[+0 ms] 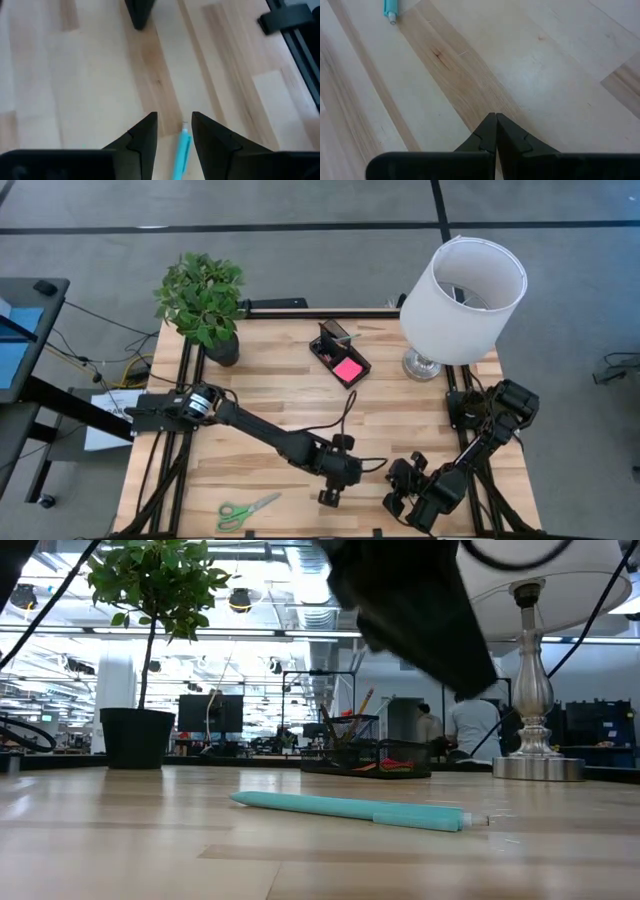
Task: Pick and place office supplies into organizer
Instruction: Put the blue pen into the desk organizer
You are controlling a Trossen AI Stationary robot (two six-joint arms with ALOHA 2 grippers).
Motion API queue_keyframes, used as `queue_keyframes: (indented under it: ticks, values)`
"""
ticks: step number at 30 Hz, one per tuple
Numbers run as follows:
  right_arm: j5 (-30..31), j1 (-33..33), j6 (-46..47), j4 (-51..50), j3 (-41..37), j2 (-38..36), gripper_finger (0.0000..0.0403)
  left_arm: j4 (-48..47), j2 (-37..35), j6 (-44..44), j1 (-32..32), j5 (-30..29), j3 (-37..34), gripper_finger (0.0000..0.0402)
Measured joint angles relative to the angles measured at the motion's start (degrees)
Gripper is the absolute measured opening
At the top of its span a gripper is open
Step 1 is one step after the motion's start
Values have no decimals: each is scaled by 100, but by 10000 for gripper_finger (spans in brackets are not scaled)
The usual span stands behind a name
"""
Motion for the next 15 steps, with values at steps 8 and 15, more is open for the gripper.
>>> queue_keyframes:
  ticks: [8,15]
  values:
    - [2,0,2,7,0,2,0,-112,275,-77,-45,146,139,112]
    - [6,0,2,2,-2,2,0,-685,911,352,-60,87,910,112]
